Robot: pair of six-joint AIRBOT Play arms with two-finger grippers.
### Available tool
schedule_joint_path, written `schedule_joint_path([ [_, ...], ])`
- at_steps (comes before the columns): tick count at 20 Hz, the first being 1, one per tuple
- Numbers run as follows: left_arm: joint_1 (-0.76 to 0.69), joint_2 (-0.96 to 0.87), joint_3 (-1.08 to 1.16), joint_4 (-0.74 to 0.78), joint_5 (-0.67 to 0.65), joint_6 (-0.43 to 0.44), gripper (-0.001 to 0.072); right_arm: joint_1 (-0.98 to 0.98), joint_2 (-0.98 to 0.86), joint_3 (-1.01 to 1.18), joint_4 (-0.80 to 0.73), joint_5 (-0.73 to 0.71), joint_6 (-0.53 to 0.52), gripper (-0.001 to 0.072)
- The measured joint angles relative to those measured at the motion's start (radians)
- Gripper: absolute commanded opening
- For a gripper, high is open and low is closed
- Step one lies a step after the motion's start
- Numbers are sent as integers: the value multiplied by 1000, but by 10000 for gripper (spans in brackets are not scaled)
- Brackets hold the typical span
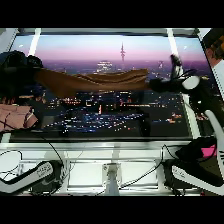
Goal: Fold the clothes and pants, and hang the long-sleeved shirts on hangers.
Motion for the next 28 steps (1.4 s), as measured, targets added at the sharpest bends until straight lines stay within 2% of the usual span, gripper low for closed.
schedule_joint_path([
  [6, 98, 111, 0, -66, -17, 0, 17, -87, 122, 163, -26, 5, 11, 9],
  [9, 120, 196, 0, -234, -20, 0, 16, -92, 197, 241, -42, 3, -5, 8],
  [14, 189, 360, 0, -597, -27, 12, 15, -93, 340, 351, -96, 34, -32, 8],
  [17, 223, 454, 0, -704, -30, 14, 15, -93, 428, 388, -148, 93, -37, 8],
  [23, 241, 588, 0, -747, -44, -71, 14, -93, 563, 412, -205, 188, -28, 7],
  [28, 243, 579, -7, -559, -50, -216, 14, -93, 533, 418, -225, 188, 10, 7],
])
